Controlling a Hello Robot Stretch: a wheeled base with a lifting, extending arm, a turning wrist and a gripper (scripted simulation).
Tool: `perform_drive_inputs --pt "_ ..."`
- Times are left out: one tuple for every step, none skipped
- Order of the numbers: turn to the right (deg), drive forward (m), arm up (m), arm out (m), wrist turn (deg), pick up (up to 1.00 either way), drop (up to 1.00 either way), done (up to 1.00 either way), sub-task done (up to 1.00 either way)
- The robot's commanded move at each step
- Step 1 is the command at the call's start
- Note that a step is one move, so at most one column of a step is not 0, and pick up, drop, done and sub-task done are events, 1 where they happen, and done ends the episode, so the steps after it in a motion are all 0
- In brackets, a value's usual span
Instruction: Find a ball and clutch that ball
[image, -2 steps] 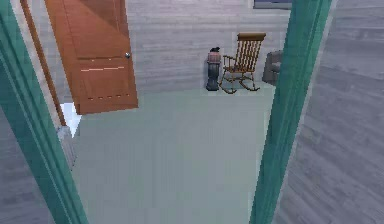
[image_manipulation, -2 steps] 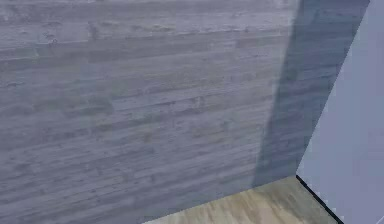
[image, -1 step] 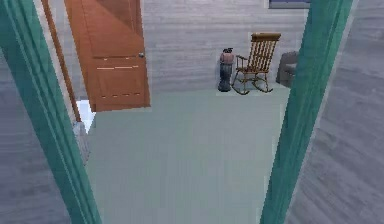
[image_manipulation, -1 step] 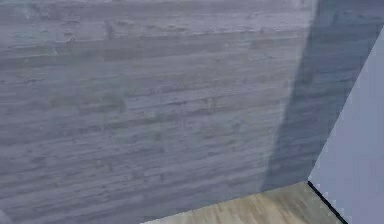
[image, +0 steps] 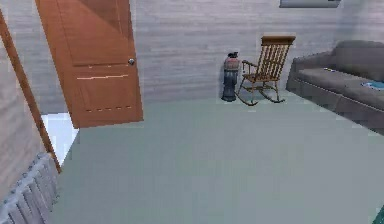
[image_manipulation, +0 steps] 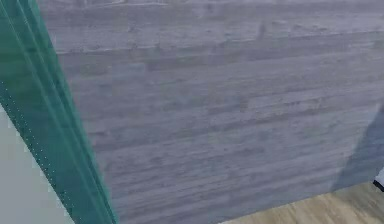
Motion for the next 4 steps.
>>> perform_drive_inputs --pt "-21.0 0.00 0.00 0.00 0.0 0.00 0.00 0.00 0.00" --pt "0.0 1.00 0.00 0.00 0.0 0.00 0.00 0.00 0.00" --pt "-3.0 0.00 0.00 0.00 0.0 0.00 0.00 0.00 0.00" --pt "0.0 0.90 0.00 0.00 0.0 0.00 0.00 0.00 0.00"
